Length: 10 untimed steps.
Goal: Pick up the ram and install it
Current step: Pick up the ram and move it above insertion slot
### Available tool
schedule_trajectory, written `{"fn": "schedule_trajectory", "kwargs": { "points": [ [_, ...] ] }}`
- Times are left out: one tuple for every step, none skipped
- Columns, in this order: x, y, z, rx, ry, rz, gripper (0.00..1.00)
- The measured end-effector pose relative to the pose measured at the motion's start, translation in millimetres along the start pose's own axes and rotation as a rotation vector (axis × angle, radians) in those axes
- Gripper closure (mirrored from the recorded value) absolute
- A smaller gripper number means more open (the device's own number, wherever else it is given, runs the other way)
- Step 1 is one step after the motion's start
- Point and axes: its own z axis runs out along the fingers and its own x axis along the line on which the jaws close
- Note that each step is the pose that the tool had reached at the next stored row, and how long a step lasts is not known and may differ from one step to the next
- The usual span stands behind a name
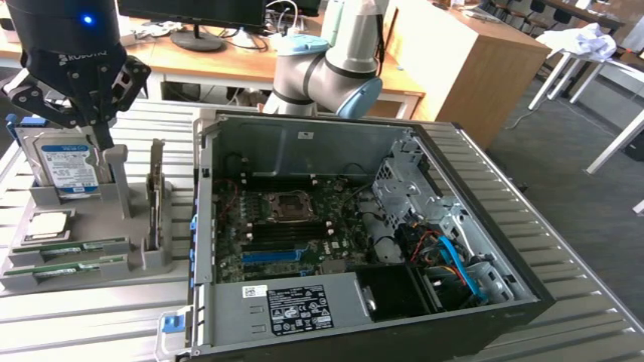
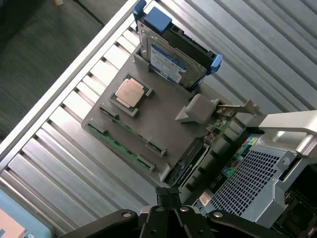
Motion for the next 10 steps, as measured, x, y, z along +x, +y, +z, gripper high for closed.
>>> {"fn": "schedule_trajectory", "kwargs": {
  "points": [
    [0.0, 0.0, 0.0, -0.0001, 0.0002, -0.006, 0.9],
    [0.0, 0.0, 0.0, -0.0003, 0.0005, -0.013, 0.9],
    [0.0, 0.0, 0.0, -0.0005, 0.0007, -0.019, 0.9],
    [0.0, 0.0, 0.0, -0.0006, 0.001, -0.025, 0.9],
    [0.0, 0.0, 0.0, -0.0008, 0.0013, -0.032, 0.9],
    [0.0, 0.0, 0.0, -0.0009, 0.0015, -0.038, 0.9],
    [0.0, 0.0, 0.0, -0.0011, 0.0018, -0.045, 0.9],
    [0.0, 0.0, 0.0, -0.0013, 0.0021, -0.051, 0.9],
    [0.0, 0.0, 0.0, -0.0015, 0.0023, -0.058, 0.9],
    [0.0, 0.0, 0.0, -0.0016, 0.0026, -0.064, 0.9]
  ]
}}
